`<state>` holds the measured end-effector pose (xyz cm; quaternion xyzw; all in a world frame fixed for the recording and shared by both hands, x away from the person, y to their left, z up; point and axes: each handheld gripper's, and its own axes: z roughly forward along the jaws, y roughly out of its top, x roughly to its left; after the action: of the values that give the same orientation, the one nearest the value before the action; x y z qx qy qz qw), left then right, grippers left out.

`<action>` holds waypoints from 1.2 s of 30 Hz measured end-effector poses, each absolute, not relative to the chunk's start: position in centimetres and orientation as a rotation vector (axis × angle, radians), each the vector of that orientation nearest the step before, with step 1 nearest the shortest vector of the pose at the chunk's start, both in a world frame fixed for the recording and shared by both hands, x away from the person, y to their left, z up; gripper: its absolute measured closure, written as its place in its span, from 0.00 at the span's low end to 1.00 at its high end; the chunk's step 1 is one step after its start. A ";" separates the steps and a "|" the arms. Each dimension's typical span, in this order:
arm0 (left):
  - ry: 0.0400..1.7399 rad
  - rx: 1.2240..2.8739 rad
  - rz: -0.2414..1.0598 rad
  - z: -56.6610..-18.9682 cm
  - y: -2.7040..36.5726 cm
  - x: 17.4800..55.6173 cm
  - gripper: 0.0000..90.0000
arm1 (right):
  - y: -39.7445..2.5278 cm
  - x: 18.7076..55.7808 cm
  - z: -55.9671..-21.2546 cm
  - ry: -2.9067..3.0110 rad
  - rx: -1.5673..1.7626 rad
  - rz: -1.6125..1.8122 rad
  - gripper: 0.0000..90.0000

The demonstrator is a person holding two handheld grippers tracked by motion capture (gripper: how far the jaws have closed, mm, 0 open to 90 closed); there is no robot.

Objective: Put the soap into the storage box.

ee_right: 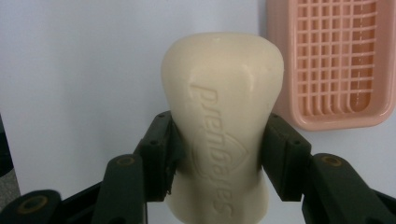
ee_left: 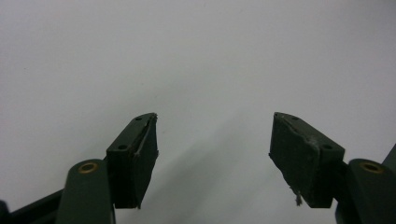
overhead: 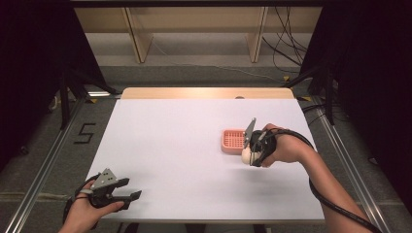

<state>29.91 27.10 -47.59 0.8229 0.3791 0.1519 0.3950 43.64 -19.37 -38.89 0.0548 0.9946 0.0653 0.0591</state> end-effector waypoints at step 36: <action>0.976 2.063 0.365 -47.7 26.7 29.8 0.35 | -18.9 45.1 -39.1 2.924 0.206 0.201 0.56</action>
<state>29.81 26.71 -47.74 0.8169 0.3863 0.1444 0.4032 45.06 -18.92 -39.06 0.0696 0.9900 0.0681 0.1016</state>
